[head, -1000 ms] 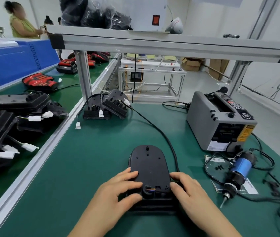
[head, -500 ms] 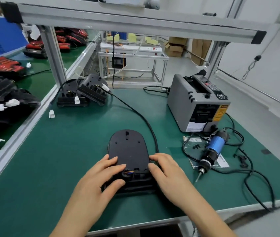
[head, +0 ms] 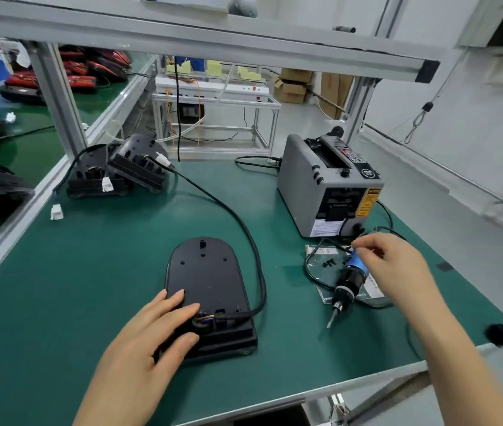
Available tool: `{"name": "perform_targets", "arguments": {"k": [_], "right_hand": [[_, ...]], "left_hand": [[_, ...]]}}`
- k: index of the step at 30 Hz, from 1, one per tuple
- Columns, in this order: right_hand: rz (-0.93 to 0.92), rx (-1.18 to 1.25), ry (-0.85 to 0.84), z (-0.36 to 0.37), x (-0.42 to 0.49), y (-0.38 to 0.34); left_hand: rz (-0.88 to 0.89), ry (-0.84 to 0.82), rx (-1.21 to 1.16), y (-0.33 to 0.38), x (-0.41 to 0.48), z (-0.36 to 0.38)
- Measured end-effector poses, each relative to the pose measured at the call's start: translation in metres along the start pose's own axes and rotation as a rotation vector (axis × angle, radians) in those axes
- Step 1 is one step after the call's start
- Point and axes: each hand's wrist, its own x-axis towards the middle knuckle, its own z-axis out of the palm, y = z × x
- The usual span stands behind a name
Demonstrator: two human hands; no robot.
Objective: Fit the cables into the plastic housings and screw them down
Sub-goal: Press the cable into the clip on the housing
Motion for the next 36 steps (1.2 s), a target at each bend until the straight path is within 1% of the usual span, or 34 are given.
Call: {"name": "perform_targets", "arguments": {"k": [2, 5, 6, 9, 12, 15, 19, 23, 28, 31, 36], "right_hand": [[0.028, -0.157, -0.038, -0.002, 0.015, 0.01], [-0.009, -0.418, -0.053, -0.003, 0.029, 0.019], [-0.021, -0.458, -0.06, -0.003, 0.032, 0.021], [-0.026, -0.43, -0.122, -0.002, 0.039, 0.02], [-0.064, -0.485, -0.151, 0.0, 0.049, 0.016], [-0.032, -0.503, -0.172, -0.002, 0.064, 0.013], [0.027, -0.566, -0.352, 0.004, 0.076, 0.005], [0.011, -0.685, -0.494, 0.011, 0.078, -0.004], [-0.079, -0.874, -0.526, 0.022, 0.075, -0.018], [-0.088, -0.968, -0.475, 0.032, 0.074, -0.023], [-0.125, -0.985, -0.447, 0.039, 0.079, -0.021]], "left_hand": [[-0.007, 0.0, -0.012, 0.0, 0.0, 0.0], [-0.01, -0.007, -0.006, 0.0, 0.0, -0.001], [-0.011, -0.005, -0.002, 0.0, 0.0, -0.001], [-0.015, 0.005, 0.008, -0.001, -0.002, 0.0], [-0.014, 0.01, 0.01, -0.002, -0.002, 0.0], [-0.014, 0.016, 0.012, -0.002, -0.001, 0.0], [-0.01, 0.018, 0.009, -0.002, -0.002, 0.001], [-0.011, 0.014, 0.009, -0.003, -0.002, 0.001], [-0.007, 0.006, 0.011, -0.002, -0.001, 0.0], [-0.004, 0.002, 0.006, -0.001, -0.001, 0.0], [0.008, 0.006, 0.004, -0.001, -0.001, -0.001]]}}
